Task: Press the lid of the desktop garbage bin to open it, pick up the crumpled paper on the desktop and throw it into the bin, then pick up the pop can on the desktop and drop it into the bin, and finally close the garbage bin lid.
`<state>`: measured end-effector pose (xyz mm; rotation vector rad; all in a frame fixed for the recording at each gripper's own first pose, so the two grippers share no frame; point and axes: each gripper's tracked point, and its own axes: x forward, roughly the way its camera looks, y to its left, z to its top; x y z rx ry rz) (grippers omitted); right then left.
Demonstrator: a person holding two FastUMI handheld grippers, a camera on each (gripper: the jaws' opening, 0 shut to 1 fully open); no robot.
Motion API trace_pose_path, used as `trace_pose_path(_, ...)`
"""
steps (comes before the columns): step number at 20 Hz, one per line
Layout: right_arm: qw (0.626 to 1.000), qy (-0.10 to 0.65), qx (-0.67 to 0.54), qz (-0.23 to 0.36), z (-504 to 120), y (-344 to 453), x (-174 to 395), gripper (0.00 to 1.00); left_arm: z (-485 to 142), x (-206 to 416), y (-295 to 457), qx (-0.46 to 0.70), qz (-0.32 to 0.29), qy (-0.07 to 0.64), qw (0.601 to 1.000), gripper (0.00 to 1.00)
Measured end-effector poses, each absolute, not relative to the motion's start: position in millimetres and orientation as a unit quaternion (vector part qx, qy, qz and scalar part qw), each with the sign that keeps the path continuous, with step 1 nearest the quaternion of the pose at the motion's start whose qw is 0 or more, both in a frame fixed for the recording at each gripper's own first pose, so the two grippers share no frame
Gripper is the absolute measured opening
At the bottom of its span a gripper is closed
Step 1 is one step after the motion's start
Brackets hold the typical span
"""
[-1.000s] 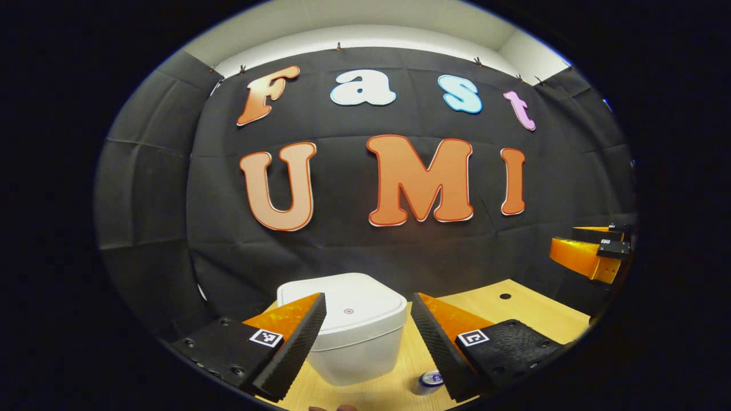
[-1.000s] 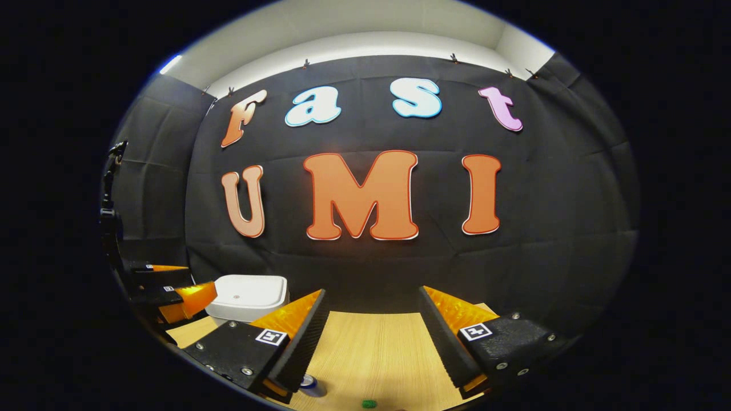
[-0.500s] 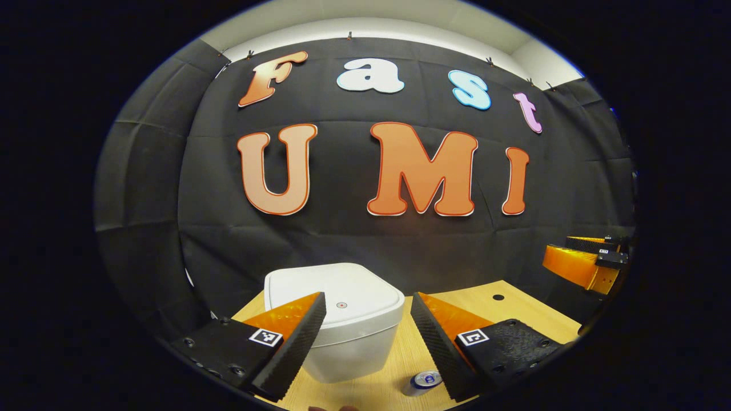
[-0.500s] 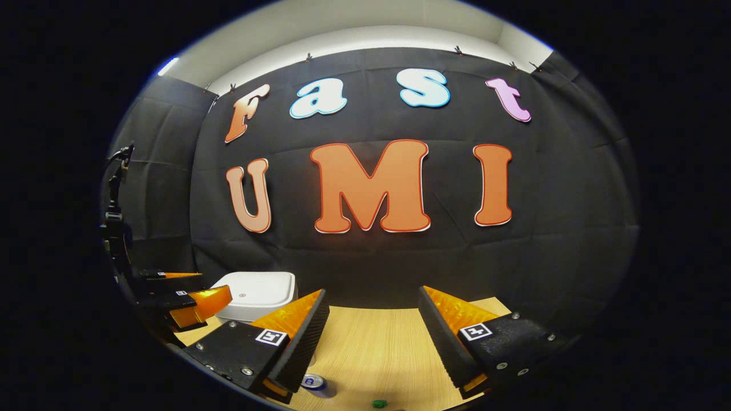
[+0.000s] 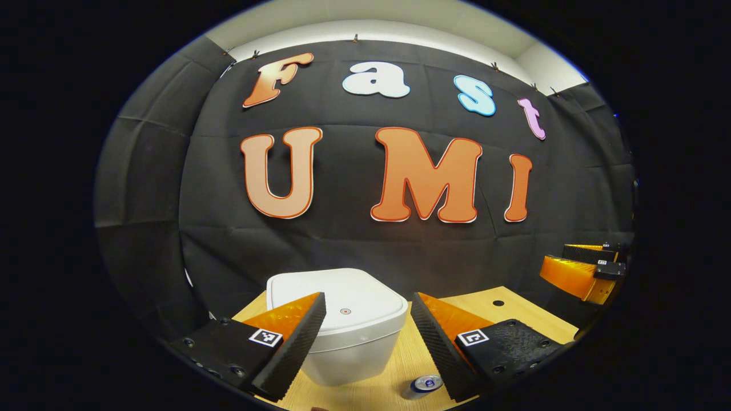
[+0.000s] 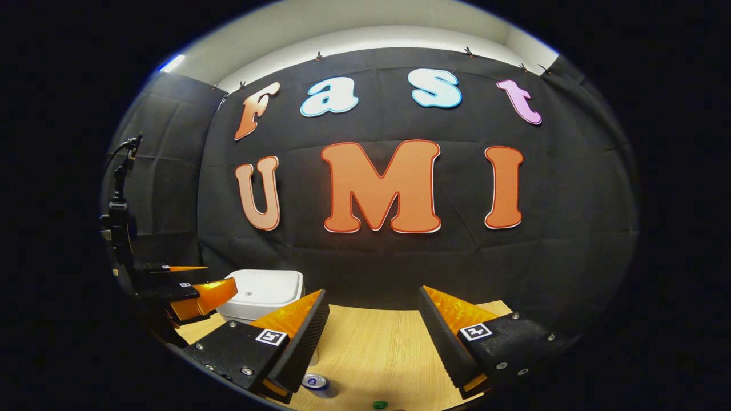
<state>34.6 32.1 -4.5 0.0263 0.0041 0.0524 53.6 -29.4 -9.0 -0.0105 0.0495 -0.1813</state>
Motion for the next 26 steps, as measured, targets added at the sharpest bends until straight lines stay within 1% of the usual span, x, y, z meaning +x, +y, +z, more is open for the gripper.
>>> trace_pose_path(7, 1.0, 0.005, 0.008, 0.017, -4.6, 25.3, 32.7, 0.94, -8.5, 50.7, -33.6, -0.014, -0.096, 0.026, 0.995, 0.95)
trace_pose_path(11, 1.0, 0.008, 0.001, -0.002, -5.3, 15.2, 30.8, 0.94, -3.3, 46.0, -30.9, -0.009, -0.089, 0.018, 0.996, 0.95)
trace_pose_path(18, 1.0, 0.005, 0.0, -0.002, -2.2, 11.6, 23.9, 0.94, 1.3, 40.2, -27.9, -0.011, -0.084, 0.013, 0.996, 0.95)
trace_pose_path(20, 1.0, 0.007, 0.001, -0.003, -2.8, 10.6, 23.1, 0.94, 5.4, 38.0, -30.8, -0.01, -0.092, 0.01, 0.996, 0.94)
trace_pose_path(22, 1.0, 0.006, -0.002, -0.007, -2.2, 8.2, 22.5, 0.94, 4.1, 34.0, -30.6, -0.02, -0.1, 0.012, 0.995, 0.82)
trace_pose_path(23, 1.0, 0.004, -0.005, -0.008, -1.9, 7.5, 21.5, 0.94, 4.6, 35.4, -26.8, -0.027, -0.095, 0.014, 0.995, 0.62)
trace_pose_path(24, 1.0, 0.005, -0.007, -0.007, -2.1, 7.9, 20.7, 0.94, 2.3, 36.6, -25.1, -0.03, -0.093, 0.02, 0.995, 0.57)
trace_pose_path(26, 1.0, 0.009, -0.004, -0.003, -4.9, 8.1, 20.8, 0.94, 1.2, 36.8, -23.0, -0.026, -0.092, 0.024, 0.995, 0.36)
